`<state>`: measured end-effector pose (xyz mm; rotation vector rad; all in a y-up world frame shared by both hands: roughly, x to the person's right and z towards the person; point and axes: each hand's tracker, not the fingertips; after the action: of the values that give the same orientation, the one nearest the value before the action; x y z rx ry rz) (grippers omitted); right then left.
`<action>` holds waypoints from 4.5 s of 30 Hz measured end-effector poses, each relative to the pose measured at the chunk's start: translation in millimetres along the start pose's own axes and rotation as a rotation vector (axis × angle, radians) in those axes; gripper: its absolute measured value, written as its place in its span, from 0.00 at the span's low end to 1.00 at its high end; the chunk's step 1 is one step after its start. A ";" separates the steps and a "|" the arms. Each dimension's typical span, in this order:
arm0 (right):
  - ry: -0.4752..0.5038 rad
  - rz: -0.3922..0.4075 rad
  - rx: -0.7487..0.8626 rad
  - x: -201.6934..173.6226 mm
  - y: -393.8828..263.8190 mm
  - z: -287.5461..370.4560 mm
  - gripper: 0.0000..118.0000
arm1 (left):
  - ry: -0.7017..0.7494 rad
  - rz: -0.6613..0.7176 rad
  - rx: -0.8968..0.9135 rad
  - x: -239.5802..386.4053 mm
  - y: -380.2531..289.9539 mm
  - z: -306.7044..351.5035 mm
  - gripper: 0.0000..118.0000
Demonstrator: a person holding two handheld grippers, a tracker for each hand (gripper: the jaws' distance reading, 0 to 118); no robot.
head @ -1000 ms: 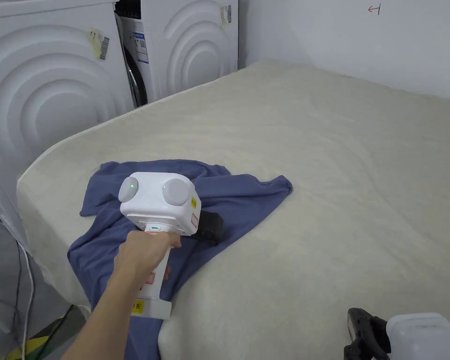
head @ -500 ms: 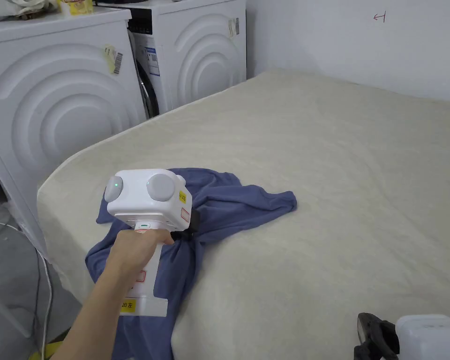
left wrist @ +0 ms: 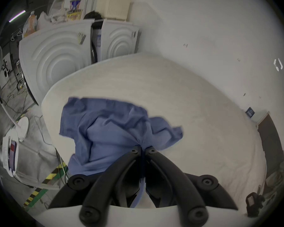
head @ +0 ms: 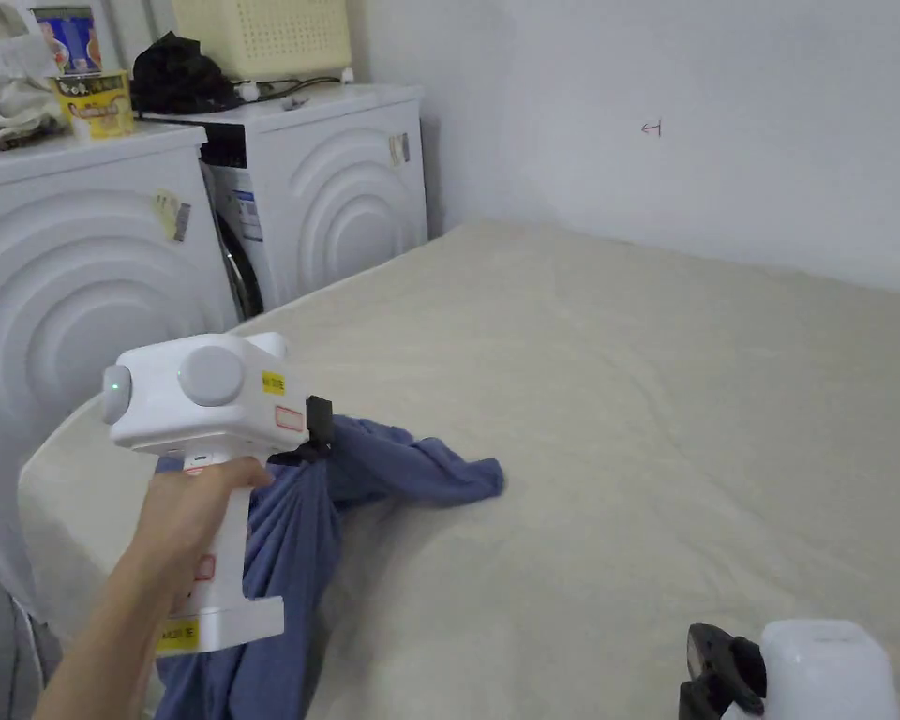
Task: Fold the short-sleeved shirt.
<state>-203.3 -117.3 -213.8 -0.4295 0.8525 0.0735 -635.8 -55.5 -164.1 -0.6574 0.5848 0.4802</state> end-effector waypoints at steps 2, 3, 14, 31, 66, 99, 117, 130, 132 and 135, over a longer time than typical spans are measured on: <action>-0.018 -0.017 0.019 8.7 4.2 9.5 0.00 | -0.004 -0.040 0.048 22.9 11.3 22.0 0.03; -0.031 -0.020 0.035 12.8 5.9 14.1 0.00 | -0.019 -0.068 0.073 34.3 16.4 32.0 0.03; -0.241 -0.118 0.176 85.0 26.0 85.3 0.00 | -0.377 -0.302 0.305 200.6 55.5 141.4 0.03; -0.710 -0.309 0.275 219.9 -0.6 252.6 0.00 | -0.901 -0.619 -0.094 487.4 -146.7 76.9 0.03; -0.598 -0.321 0.110 243.4 -27.0 225.2 0.00 | -0.650 -0.551 -0.235 396.0 -201.8 6.9 0.30; -0.579 -0.337 -0.036 273.3 -25.5 140.7 0.00 | -0.203 -0.614 -0.373 408.8 -128.1 -212.1 0.69; -0.458 -0.254 -0.020 310.5 25.0 138.3 0.18 | -0.258 -0.636 -0.242 419.0 -121.8 -165.0 0.04; -0.293 -0.219 -0.316 384.7 77.2 0.9 0.58 | -0.270 -0.666 -0.197 409.7 -131.8 -146.2 0.04; -0.273 -0.207 -0.422 396.0 75.9 -32.5 0.58 | -0.273 -0.671 -0.197 408.1 -132.9 -145.0 0.04; -0.259 -0.154 -0.495 407.5 64.9 -80.5 0.58 | -0.287 -0.636 -0.209 401.0 -134.0 -147.3 0.04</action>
<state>-6.4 -133.5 -584.9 -0.9276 0.5372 0.1953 -313.6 -158.1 -457.5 -0.9086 0.0361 0.0316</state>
